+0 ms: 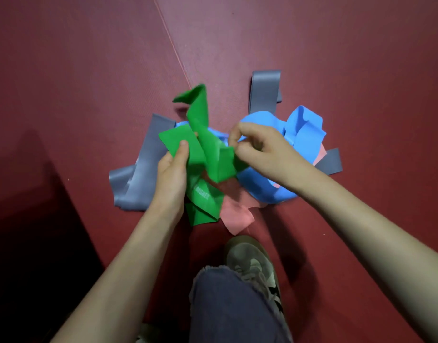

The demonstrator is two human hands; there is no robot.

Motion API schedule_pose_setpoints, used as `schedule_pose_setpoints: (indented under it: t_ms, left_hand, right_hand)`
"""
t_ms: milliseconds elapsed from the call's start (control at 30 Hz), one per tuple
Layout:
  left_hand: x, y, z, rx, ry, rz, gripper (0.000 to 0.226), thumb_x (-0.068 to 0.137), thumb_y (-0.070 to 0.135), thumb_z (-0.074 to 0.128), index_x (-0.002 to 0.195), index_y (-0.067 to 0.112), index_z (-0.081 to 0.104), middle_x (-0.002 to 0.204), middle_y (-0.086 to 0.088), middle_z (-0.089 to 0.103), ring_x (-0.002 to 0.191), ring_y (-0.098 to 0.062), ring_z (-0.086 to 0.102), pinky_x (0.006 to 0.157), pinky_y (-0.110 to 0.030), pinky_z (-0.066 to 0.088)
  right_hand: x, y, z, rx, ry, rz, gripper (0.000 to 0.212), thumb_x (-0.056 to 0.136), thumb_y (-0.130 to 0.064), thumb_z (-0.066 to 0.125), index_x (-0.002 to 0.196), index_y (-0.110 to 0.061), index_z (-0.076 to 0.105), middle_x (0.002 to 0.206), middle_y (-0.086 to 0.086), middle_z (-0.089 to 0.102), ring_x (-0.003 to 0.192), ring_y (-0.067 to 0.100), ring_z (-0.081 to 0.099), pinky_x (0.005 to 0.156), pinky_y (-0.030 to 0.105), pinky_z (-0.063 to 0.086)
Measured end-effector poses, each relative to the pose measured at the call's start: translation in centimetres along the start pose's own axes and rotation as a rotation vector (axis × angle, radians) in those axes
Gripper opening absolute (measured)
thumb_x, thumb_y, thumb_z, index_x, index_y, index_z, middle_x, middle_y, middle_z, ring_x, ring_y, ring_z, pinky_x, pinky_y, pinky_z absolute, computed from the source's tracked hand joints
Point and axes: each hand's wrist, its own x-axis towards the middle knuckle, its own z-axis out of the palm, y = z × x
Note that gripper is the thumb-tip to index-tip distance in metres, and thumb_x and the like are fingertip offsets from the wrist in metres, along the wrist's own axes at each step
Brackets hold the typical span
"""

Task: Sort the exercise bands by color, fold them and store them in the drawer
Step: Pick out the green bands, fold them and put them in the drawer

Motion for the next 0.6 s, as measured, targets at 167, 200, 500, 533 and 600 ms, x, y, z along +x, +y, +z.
schedule_pose_setpoints:
  t_ms: [167, 200, 500, 533, 600]
  left_hand:
    - [-0.5, 0.8, 0.9, 0.09, -0.05, 0.072, 0.028, 0.095, 0.013, 0.04, 0.077, 0.017, 0.061, 0.053, 0.015, 0.067, 0.053, 0.003, 0.062, 0.059, -0.013, 0.052]
    - [-0.5, 1.1, 1.0, 0.08, -0.048, 0.086, 0.029, 0.095, 0.015, 0.04, 0.077, 0.017, 0.061, 0.053, 0.014, 0.067, 0.052, 0.003, 0.061, 0.058, -0.014, 0.051]
    - [-1.6, 3.0, 2.3, -0.069, -0.32, -0.028, 0.024, 0.094, 0.007, 0.038, 0.084, 0.007, 0.06, 0.072, -0.002, 0.069, 0.063, -0.009, 0.063, 0.062, -0.018, 0.052]
    - [-1.7, 3.0, 2.5, -0.094, -0.354, -0.066, 0.024, 0.094, 0.011, 0.037, 0.094, 0.005, 0.06, 0.087, -0.009, 0.069, 0.077, -0.015, 0.064, 0.074, -0.024, 0.052]
    - [-1.7, 3.0, 2.7, -0.196, -0.433, -0.163, 0.039, 0.097, 0.029, 0.029, 0.11, 0.006, 0.058, 0.106, -0.012, 0.067, 0.097, -0.019, 0.063, 0.094, -0.033, 0.048]
  right_hand:
    - [-1.9, -2.5, -1.3, -0.068, -0.475, 0.17, 0.011, 0.08, -0.012, 0.052, 0.069, -0.015, 0.054, 0.033, -0.01, 0.041, 0.034, 0.002, 0.036, 0.041, 0.009, 0.026]
    - [-2.1, -2.9, -1.6, -0.106, -0.527, 0.175, 0.014, 0.082, -0.01, 0.051, 0.071, -0.016, 0.055, 0.032, -0.011, 0.043, 0.033, 0.002, 0.038, 0.041, 0.009, 0.028]
    - [-1.1, -4.2, -1.2, 0.107, -0.16, -0.013, 0.014, 0.088, -0.003, 0.052, 0.082, -0.015, 0.057, 0.063, 0.001, 0.05, 0.044, -0.001, 0.041, 0.046, 0.007, 0.035]
    - [-0.6, -3.9, -1.1, 0.095, -0.062, -0.008, 0.017, 0.088, -0.002, 0.052, 0.081, -0.016, 0.057, 0.065, 0.002, 0.049, 0.049, 0.0, 0.041, 0.049, 0.008, 0.035]
    - [0.0, -3.4, -0.8, 0.054, 0.122, 0.012, 0.026, 0.088, -0.004, 0.053, 0.072, -0.025, 0.055, 0.062, -0.004, 0.047, 0.057, 0.004, 0.04, 0.056, 0.014, 0.035]
